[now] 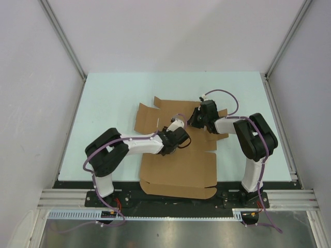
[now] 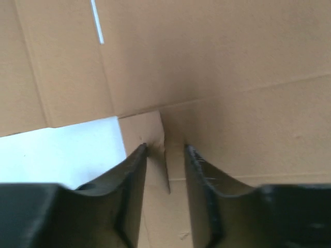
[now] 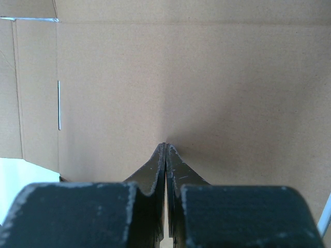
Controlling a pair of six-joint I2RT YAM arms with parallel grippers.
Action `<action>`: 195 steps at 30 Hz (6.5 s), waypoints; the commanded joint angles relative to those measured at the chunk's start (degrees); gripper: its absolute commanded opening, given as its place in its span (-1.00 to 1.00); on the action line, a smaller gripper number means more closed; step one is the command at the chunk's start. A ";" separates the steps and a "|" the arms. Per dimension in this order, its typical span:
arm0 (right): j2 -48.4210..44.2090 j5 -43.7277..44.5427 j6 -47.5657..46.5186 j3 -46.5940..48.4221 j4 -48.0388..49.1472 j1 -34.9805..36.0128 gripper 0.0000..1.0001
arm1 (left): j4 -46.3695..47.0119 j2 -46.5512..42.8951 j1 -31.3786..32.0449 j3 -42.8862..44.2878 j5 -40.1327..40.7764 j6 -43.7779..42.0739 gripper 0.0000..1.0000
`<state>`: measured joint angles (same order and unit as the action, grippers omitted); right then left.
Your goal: Fold the paper box
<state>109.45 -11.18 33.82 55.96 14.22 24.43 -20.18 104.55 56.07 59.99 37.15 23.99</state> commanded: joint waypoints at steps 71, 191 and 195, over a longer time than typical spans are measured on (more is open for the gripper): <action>2.44 -1.30 -0.95 -0.51 -4.46 -1.13 -1.00 | 3.92 2.58 -27.51 10.49 -20.53 -4.48 -0.99; -21.81 58.54 -30.93 0.02 -17.63 5.80 -1.00 | 26.16 -9.11 -14.94 -17.80 -39.88 23.91 0.27; -26.47 56.54 -28.02 -0.24 -21.33 5.02 -0.75 | 27.57 -6.03 -14.94 -20.08 -38.99 24.53 0.26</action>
<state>89.43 42.98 5.50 55.86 -3.62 29.54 5.23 93.84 40.91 43.00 -2.74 46.81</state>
